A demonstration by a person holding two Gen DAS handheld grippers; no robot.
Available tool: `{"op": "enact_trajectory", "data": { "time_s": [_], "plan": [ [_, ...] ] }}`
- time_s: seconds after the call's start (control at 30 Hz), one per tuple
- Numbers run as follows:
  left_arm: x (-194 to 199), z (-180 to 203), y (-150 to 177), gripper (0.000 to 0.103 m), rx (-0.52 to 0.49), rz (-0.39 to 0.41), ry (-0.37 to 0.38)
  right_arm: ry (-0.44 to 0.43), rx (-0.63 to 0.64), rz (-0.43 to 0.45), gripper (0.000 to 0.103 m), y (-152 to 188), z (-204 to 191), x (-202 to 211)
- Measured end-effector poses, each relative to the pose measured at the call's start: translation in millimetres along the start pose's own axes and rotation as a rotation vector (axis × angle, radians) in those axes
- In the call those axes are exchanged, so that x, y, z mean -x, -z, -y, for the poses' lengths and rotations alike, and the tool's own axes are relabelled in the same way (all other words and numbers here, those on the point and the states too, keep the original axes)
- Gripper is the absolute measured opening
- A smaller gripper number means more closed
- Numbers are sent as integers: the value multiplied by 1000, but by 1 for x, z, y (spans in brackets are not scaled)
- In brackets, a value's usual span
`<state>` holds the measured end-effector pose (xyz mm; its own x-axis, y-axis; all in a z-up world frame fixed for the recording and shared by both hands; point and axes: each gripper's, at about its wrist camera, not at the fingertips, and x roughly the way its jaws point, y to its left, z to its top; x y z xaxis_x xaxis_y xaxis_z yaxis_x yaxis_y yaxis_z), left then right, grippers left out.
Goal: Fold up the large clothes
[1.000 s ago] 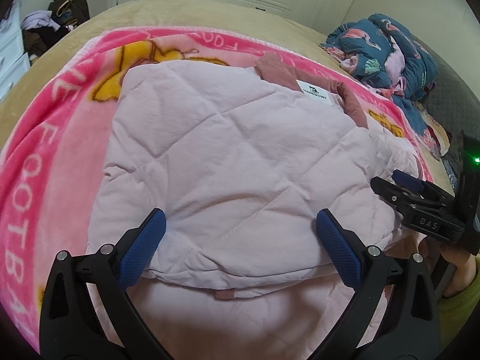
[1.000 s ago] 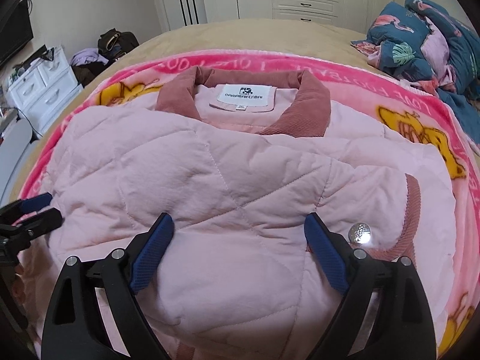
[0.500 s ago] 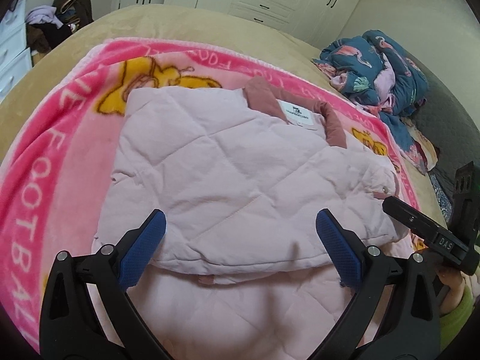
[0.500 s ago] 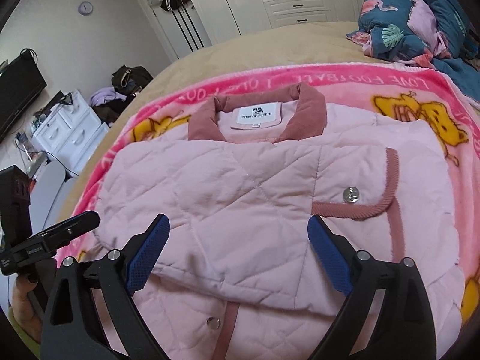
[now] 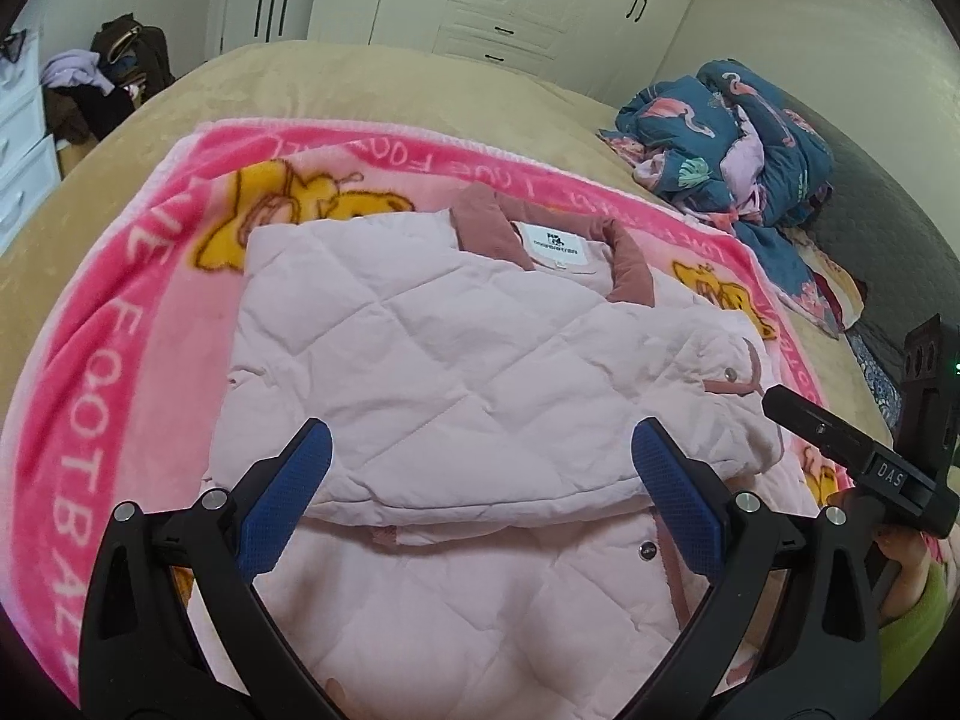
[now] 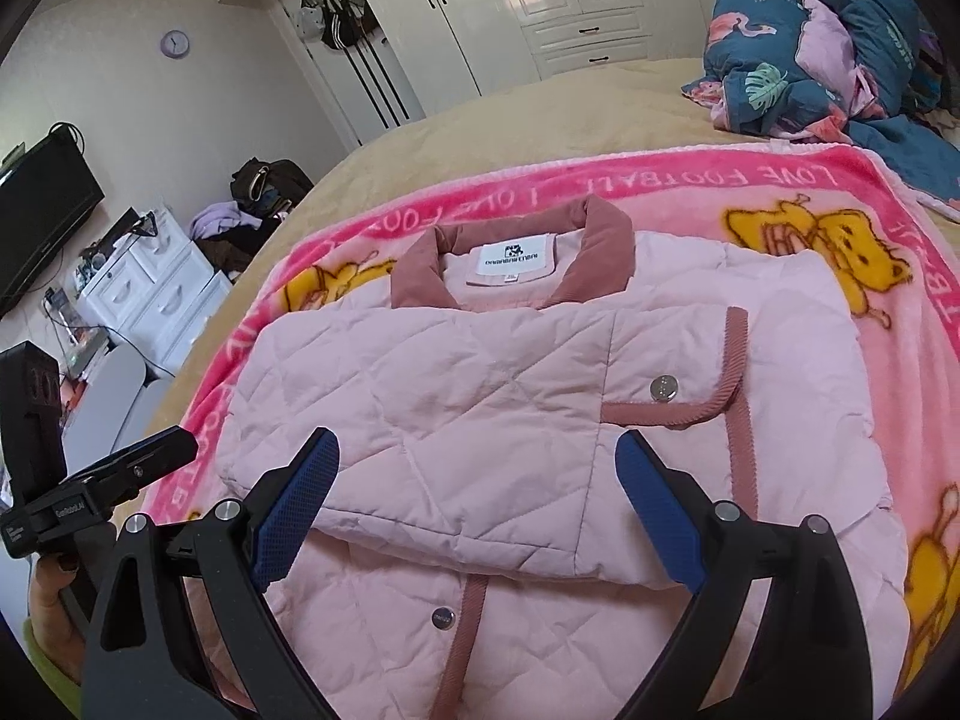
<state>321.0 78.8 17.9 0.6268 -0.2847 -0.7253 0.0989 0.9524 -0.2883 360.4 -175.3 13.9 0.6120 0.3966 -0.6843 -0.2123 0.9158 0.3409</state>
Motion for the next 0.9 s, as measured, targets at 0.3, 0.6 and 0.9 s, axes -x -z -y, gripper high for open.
{"op": "enact_trajectory", "data": {
  "time_s": [0.3, 0.6, 0.9],
  "plan": [
    [29, 13, -3, 94, -23, 48, 10, -21, 12, 39, 93, -1, -8, 26],
    [65, 24, -6, 94, -40, 118, 23, -47, 20, 84, 93, 2, -17, 58],
    [96, 21, -7, 94, -29, 164, 28, -64, 34, 119, 93, 3, -27, 86]
  ]
}}
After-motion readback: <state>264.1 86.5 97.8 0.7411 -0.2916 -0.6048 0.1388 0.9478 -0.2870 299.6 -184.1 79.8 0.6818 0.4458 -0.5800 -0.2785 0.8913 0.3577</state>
